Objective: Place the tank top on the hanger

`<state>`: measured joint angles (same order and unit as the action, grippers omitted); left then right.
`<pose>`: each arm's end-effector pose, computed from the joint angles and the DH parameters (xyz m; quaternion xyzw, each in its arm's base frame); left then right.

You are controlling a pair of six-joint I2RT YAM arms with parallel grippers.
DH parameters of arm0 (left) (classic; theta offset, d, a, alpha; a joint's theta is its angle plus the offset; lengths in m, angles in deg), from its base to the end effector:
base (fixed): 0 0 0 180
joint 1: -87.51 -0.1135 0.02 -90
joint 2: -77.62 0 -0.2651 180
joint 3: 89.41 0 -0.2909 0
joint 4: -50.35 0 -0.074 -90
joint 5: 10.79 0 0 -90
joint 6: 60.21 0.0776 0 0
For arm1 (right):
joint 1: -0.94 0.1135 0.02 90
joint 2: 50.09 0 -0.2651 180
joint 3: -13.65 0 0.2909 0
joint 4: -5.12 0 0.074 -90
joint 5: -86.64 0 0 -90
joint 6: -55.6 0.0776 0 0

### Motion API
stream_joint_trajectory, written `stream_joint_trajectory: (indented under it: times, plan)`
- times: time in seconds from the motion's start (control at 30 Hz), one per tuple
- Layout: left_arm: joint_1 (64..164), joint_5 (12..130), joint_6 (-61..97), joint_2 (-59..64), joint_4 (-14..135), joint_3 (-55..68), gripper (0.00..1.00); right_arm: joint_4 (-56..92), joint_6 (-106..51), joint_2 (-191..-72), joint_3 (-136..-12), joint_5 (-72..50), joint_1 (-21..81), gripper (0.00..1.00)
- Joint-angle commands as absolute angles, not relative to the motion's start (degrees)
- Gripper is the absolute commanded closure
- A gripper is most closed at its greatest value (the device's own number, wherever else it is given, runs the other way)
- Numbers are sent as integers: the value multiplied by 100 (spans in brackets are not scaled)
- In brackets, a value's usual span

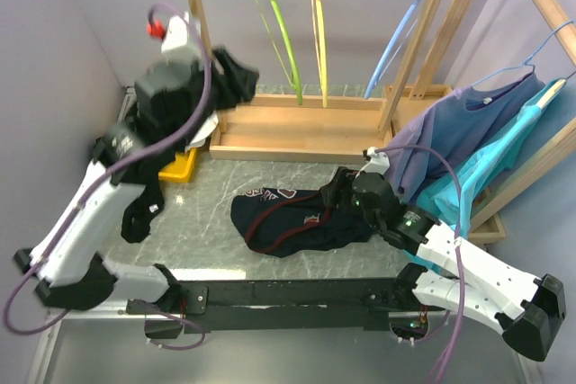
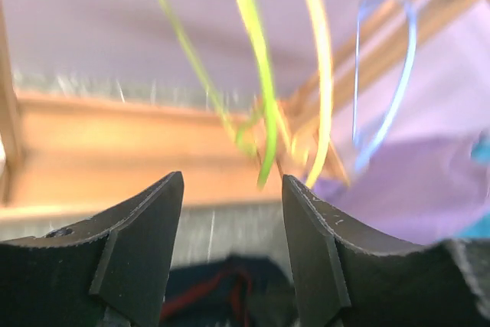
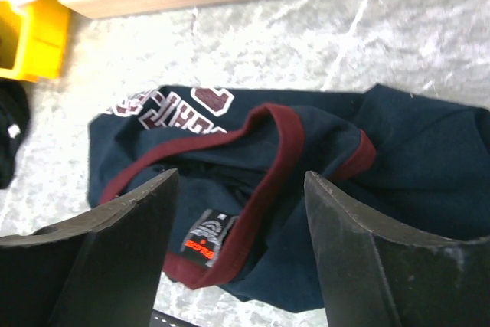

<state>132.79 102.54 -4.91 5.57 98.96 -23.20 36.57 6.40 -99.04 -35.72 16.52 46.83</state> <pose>0.2326 -0.1912 0.5420 -0.0660 0.7420 -0.3017 0.5950 0.2018 0.1703 0.2398 0.0468 0.8603 0.2235 0.4557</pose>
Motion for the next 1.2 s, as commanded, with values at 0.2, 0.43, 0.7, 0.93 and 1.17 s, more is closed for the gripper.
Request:
stream_joint_trajectory:
  times: [0.2,0.43,0.7,0.93,1.17]
  plan:
    - [13014,10857,676,-1686,9559,-5052,37,3891,322,-9764,-4123,1799,4753,17]
    - [13031,11331,957,-2072,8687,-5025,37,3856,383,-9668,-4053,1808,4761,17]
    - [13303,11999,1194,-2644,8494,-5235,38,3900,392,-9527,-4017,1870,4770,17]
    - [13646,13096,1712,-3127,8247,-5438,42,3900,427,-9387,-3868,1879,4761,17]
    - [13971,14372,2538,-3251,7668,-5227,56,3856,497,-9254,-3727,1817,4770,17]
